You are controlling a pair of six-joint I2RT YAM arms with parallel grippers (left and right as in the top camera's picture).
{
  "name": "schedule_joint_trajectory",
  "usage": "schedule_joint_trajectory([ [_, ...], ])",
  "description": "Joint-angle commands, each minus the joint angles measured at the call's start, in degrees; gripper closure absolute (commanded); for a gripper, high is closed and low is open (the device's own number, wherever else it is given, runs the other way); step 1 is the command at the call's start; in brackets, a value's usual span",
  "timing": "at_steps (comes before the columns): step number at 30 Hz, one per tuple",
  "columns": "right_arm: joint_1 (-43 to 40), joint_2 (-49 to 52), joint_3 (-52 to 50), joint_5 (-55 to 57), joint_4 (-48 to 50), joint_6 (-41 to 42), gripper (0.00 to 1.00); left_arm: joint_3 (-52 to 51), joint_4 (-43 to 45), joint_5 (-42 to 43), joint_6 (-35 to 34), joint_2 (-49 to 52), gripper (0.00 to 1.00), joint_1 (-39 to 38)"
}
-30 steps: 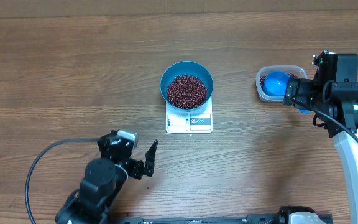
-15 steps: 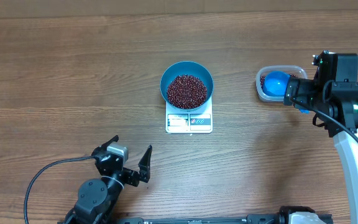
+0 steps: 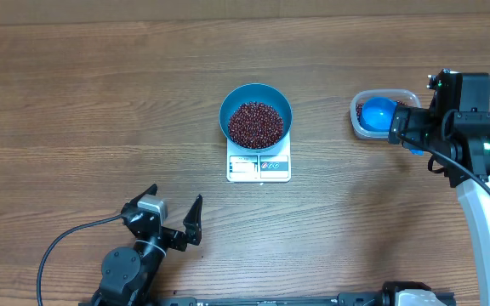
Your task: Scoop item into bowl and weigh 150g on scale
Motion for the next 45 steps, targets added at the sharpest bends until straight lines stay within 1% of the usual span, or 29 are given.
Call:
schedule_joint_trajectory([
  [1, -0.1, 0.0, 1.4, -0.3, 0.3, -0.7, 0.00, -2.0, 2.8, 2.0, -0.7, -0.7, 0.00, 1.0],
  [6, -0.1, 0.0, 1.4, -0.3, 0.3, -0.7, 0.00, -6.2, 10.3, 2.5, -0.3, -0.7, 0.00, 1.0],
  [9, -0.1, 0.0, 1.4, -0.3, 0.3, -0.7, 0.00, -7.1, 12.2, 2.6, -0.3, -0.7, 0.01, 1.0],
  [12, -0.1, 0.0, 1.4, -0.3, 0.3, -0.7, 0.00, -7.8, 14.4, 4.7, 3.4, -0.7, 0.00, 1.3],
  [15, -0.1, 0.0, 1.4, -0.3, 0.3, -0.7, 0.00, -8.4, 19.3, 11.0, 11.0, -0.7, 0.00, 2.3],
  [16, -0.1, 0.0, 1.4, -0.3, 0.3, -0.7, 0.00, -8.4, 20.8, 14.9, 16.5, -0.7, 0.00, 2.8],
  [17, -0.1, 0.0, 1.4, -0.3, 0.3, -0.7, 0.00, -8.4, 21.0, 16.7, 19.2, -0.7, 0.00, 3.0],
  [18, -0.1, 0.0, 1.4, -0.3, 0.3, -0.7, 0.00, -8.4, 20.7, 18.8, 23.4, -0.7, 0.00, 3.4],
  [19, -0.1, 0.0, 1.4, -0.3, 0.3, -0.7, 0.00, -8.4, 20.0, 19.0, 25.3, -0.7, 0.00, 3.7],
  [21, -0.1, 0.0, 1.4, -0.3, 0.3, -0.7, 0.00, -8.4, 17.2, 18.6, 26.8, -0.7, 0.01, 4.2],
  [24, -0.1, 0.0, 1.4, -0.3, 0.3, -0.7, 0.00, -8.4, 16.2, 17.9, 25.5, -0.7, 0.00, 5.2],
  [27, -0.1, 0.0, 1.4, -0.3, 0.3, -0.7, 0.00, -8.4, 16.0, 16.7, 21.5, -0.7, 0.00, 5.4],
  [30, -0.1, 0.0, 1.4, -0.3, 0.3, -0.7, 0.00, -8.4, 16.0, 16.2, 21.3, -0.7, 0.01, 5.4],
  [33, -0.1, 0.0, 1.4, -0.3, 0.3, -0.7, 0.00, -8.5, 15.7, 12.9, 21.0, -0.7, 0.00, 5.6],
  [38, -0.1, 0.0, 1.4, -0.3, 0.3, -0.7, 0.00, -8.5, 15.1, 7.3, 15.2, 0.2, 0.00, 9.5],
  [42, -0.1, 0.0, 1.4, -0.3, 0.3, -0.7, 0.00, -8.5, 14.7, 3.6, 14.7, 1.0, 0.01, 12.8],
  [45, -0.1, 0.0, 1.4, -0.3, 0.3, -0.7, 0.00, -8.5, 14.6, 2.7, 14.7, 1.0, 0.00, 14.0],
])
